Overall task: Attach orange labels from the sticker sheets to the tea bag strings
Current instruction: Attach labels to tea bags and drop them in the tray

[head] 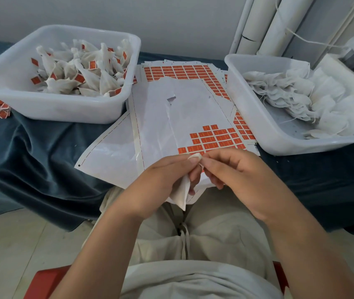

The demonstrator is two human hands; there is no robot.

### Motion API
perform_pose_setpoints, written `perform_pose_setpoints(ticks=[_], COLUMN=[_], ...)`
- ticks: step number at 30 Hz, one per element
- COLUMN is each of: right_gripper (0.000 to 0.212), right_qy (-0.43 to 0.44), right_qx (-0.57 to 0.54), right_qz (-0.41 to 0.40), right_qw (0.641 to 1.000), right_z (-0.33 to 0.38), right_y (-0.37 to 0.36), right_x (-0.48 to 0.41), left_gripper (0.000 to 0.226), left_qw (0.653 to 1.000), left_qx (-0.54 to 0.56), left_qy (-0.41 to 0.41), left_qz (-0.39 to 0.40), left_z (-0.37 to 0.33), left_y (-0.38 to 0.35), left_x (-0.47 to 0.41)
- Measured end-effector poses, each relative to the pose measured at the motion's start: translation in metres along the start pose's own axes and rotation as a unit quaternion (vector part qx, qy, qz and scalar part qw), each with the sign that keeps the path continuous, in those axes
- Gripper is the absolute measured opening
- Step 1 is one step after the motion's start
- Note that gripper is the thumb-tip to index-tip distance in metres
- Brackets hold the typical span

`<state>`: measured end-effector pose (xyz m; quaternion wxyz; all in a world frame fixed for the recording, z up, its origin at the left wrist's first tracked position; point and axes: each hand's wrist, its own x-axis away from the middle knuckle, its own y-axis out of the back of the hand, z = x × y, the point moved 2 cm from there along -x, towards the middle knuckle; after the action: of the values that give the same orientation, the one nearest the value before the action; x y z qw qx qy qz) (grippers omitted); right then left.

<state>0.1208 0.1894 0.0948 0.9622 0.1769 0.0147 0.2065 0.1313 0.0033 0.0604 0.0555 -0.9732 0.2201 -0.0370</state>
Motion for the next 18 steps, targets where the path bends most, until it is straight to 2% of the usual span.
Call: perform_pose_setpoints(ticks=[3,6,9,13,15,18], right_gripper=[0.029,0.029,0.024,0.016,0.013,0.015], right_qy=[-0.052,-0.049,-0.014,0.021,0.032,0.026], right_qx=[-0.105,-0.090,0.002,0.082,0.067,-0.023], right_qz=[0.078,0.116,0.096,0.032,0.008,0.009], right_qw=[0.990,0.988,0.995,0.996,0.997,0.999], right_z=[-0.004,-0.001,0.008,0.010,0.009,0.007], right_y=[0.004,0.007,0.013,0.015,0.011,0.004], right_x=[0.001,0.003,0.007,0.008,0.007,0.004], left_gripper=[0.039,0.037,0.037,0.037,0.037,0.036], left_qw=[0.997,0.990,0.989,0.988,0.985,0.980], left_qx=[0.057,0.093,0.088,0.110,0.131,0.159], left_qy=[-0.015,-0.007,-0.003,-0.002,-0.002,-0.009], left_qz=[0.055,0.102,0.118,0.109,0.113,0.119], left_z=[0.000,0.000,0.003,0.005,0.004,0.001], left_y=[-0.003,-0.006,-0.008,-0.009,-0.009,-0.007], left_x=[0.000,0.000,-0.001,-0.003,-0.003,-0.001])
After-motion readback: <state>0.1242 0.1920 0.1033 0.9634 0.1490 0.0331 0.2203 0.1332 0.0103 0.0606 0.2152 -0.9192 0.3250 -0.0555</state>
